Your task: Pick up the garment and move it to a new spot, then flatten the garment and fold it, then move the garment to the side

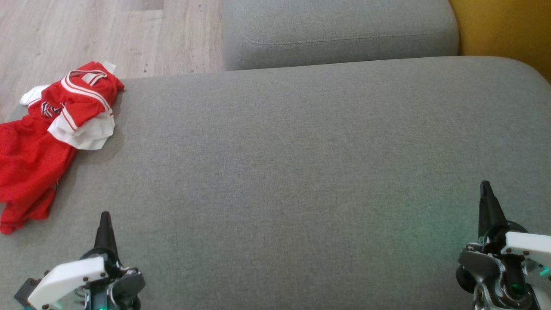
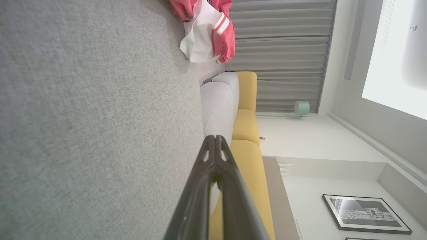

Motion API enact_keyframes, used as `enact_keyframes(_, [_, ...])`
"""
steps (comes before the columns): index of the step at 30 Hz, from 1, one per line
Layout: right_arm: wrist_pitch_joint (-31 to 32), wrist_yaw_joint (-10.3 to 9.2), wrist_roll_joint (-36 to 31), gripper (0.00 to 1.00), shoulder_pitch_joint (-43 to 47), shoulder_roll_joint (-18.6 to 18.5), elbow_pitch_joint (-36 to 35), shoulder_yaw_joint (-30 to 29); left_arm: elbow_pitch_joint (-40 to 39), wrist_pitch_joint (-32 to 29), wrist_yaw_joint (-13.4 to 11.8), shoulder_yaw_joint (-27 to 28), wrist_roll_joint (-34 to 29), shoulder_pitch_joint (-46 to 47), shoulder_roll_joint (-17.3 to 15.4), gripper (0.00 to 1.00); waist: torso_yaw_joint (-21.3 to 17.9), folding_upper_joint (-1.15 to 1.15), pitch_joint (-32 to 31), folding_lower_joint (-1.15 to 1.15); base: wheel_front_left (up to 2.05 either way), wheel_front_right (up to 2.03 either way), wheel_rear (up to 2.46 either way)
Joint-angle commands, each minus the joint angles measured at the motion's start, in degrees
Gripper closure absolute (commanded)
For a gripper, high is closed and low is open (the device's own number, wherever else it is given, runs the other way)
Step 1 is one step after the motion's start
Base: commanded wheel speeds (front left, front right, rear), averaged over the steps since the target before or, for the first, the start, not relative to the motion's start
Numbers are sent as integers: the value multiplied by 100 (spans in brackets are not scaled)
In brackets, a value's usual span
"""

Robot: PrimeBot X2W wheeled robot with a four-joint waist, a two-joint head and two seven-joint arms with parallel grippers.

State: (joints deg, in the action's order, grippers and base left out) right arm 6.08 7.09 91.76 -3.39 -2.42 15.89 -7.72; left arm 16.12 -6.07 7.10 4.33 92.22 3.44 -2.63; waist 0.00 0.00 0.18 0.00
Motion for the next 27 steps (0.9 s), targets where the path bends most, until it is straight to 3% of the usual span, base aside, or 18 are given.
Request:
enact_keyframes(1, [39, 40, 42, 100, -280, -45, -187, 122, -209, -40, 39, 217, -3, 275, -25, 100, 0, 0, 0, 0, 0, 0, 0])
enact_keyframes(7, [39, 40, 42, 100, -280, -45, -187, 122, -209, -40, 39, 217, -3, 275, -25, 100, 0, 0, 0, 0, 0, 0, 0])
enact_keyframes(8, [-1, 0, 0, 0, 0, 0, 5, 1, 1, 2, 0, -2, 0, 0, 0, 0, 0, 0, 0, 0, 0, 0, 0])
enact_keyframes(12, [-15, -6, -1, 0, 158, 7, 283, 29, 249, 22, -5, -63, -2, -144, 7, 0, 1, 0, -3, 0, 0, 0, 0])
enact_keyframes(27, [-268, -1, -481, 0, 297, 1, 101, 149, -40, 273, -44, -244, -376, -275, 4, 0, 54, 0, -132, 0, 0, 0, 0])
